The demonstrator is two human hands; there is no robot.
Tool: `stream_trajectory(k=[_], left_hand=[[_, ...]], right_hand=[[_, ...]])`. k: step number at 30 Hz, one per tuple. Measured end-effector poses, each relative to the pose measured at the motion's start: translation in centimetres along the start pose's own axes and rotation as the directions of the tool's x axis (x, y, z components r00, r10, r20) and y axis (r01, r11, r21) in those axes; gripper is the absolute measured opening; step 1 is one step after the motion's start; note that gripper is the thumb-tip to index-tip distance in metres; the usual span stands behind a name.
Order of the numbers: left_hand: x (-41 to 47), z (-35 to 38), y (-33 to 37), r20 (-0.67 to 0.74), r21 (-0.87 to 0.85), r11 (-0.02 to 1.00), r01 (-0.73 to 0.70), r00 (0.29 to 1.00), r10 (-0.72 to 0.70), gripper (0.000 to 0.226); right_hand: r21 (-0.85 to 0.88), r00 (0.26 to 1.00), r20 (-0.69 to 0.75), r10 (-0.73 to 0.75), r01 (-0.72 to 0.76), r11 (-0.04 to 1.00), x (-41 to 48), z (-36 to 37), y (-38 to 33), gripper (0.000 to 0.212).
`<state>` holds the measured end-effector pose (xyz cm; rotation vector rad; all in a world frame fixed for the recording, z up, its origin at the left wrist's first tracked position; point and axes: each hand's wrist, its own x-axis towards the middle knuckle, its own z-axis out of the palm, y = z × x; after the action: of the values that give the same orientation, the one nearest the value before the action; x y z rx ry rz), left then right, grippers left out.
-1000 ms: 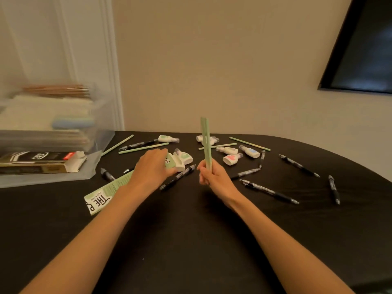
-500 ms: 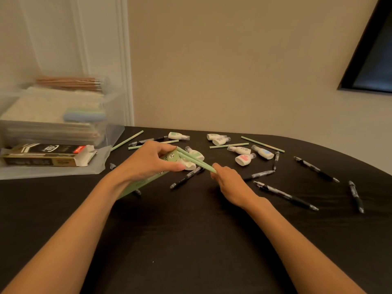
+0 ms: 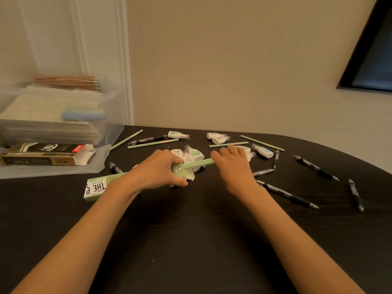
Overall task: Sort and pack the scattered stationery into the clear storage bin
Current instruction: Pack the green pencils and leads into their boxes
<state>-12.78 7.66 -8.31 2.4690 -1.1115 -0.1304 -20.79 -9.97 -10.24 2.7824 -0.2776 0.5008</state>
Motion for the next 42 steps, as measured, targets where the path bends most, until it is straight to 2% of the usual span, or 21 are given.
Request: stream_trajectory(k=[3,5,6,7,8,10,14,16,17,19,22,23,25,27,28,29,31,33,35,38,42], left_hand=[[0.3,0.5,0.7,-0.024,0.014,1.0,0.028,0.999,-0.027,0.057],[0.4,0.5,0.6,-0.058,0.001,0.998,0.059,0.997,-0.059,0.048],[0.4,0.5,0.4,-0.075,-0.004,0.997,0.083,0.994,-0.083,0.04],[0.6,0.4,0.2,-0.09,-0.013,0.994,0.112,0.99,-0.113,0.035],[0.7,0.2,0.0,-0.103,-0.032,0.989,0.144,0.984,-0.146,0.034],[1.1,-0.2,-0.3,-0.129,-0.068,0.984,0.167,0.976,-0.174,0.033],[2.5,-1.3,-1.0,-0.18,-0.09,0.977,0.192,0.962,-0.206,0.04],[3.3,-1.7,-1.7,-0.187,-0.111,0.968,0.224,0.952,-0.242,0.042],[3.6,-1.9,-2.0,-0.183,-0.111,0.964,0.242,0.948,-0.259,0.04],[4.3,-2.4,-2.8,-0.181,-0.115,0.955,0.274,0.939,-0.292,0.037],[5.5,-3.2,-4.0,-0.178,-0.112,0.95,0.29,0.935,-0.306,0.037],[5.9,-3.5,-4.5,-0.184,-0.108,0.949,0.297,0.932,-0.313,0.034],[6.4,-4.1,-5.6,-0.195,-0.107,0.936,0.336,0.916,-0.351,0.035],[6.9,-4.7,-7.2,-0.194,-0.106,0.913,0.393,0.893,-0.407,0.039],[7.2,-5.0,-8.1,-0.197,-0.108,0.902,0.417,0.881,-0.431,0.04],[7.5,-5.3,-8.8,-0.203,-0.105,0.895,0.433,0.872,-0.445,0.042],[8.0,-5.9,-10.5,-0.219,-0.094,0.88,0.465,0.853,-0.474,0.046],[8.5,-6.3,-11.9,-0.219,-0.073,0.869,0.49,0.842,-0.493,0.048],[8.8,-6.6,-13.1,-0.184,-0.047,0.858,0.511,0.84,-0.51,0.049],[9.1,-6.7,-14.6,-0.119,-0.027,0.844,0.536,0.837,-0.535,0.052],[9.4,-6.9,-15.4,-0.099,-0.022,0.839,0.543,0.834,-0.543,0.055]], right_hand=[[-0.017,1.0,-0.026,0.0,-0.001,1.0,0.4,-0.4,-2.9,0.055],[0.105,0.992,-0.014,0.125,-0.123,0.987,1.0,-0.1,-3.9,0.056],[0.225,0.978,0.018,0.206,-0.205,0.953,1.5,-0.2,-4.2,0.055],[0.391,0.961,0.078,0.264,-0.273,0.879,1.9,-0.5,-4.2,0.054],[0.566,0.948,0.165,0.274,-0.318,0.76,2.4,-0.9,-4.3,0.052],[0.782,0.925,0.345,0.155,-0.375,0.497,3.3,-1.7,-4.8,0.046],[0.863,0.848,0.501,-0.173,-0.474,0.173,5.2,-1.8,-5.1,0.062],[0.853,0.821,0.521,-0.232,-0.513,0.099,6.3,-1.8,-5.0,0.069],[0.853,0.823,0.521,-0.224,-0.513,0.097,6.7,-2.0,-5.1,0.07],[0.864,0.835,0.503,-0.223,-0.487,0.125,7.7,-2.2,-5.3,0.069],[0.857,0.78,0.51,-0.363,-0.497,0.136,9.1,-2.2,-6.0,0.07],[0.85,0.779,0.523,-0.345,-0.505,0.147,10.1,-1.8,-6.1,0.069],[0.836,0.817,0.545,-0.188,-0.515,0.189,12.3,-0.8,-6.1,0.061],[0.818,0.869,0.495,0.02,-0.474,0.326,14.6,0.8,-6.4,0.047],[0.799,0.895,0.44,0.067,-0.425,0.425,15.7,1.8,-6.9,0.042],[0.761,0.924,0.376,0.068,-0.35,0.547,16.6,2.6,-7.2,0.038],[0.588,0.959,0.284,-0.024,-0.154,0.794,18.1,4.1,-8.3,0.035],[0.382,0.961,0.247,-0.126,0.022,0.924,19.3,5.2,-9.2,0.033],[0.247,0.952,0.237,-0.193,0.133,0.96,20.3,6.1,-9.9,0.028],[0.106,0.939,0.198,-0.282,0.265,0.958,21.6,6.6,-10.8,0.023],[0.028,0.913,0.097,-0.397,0.396,0.918,22.6,6.1,-11.1,0.023]])
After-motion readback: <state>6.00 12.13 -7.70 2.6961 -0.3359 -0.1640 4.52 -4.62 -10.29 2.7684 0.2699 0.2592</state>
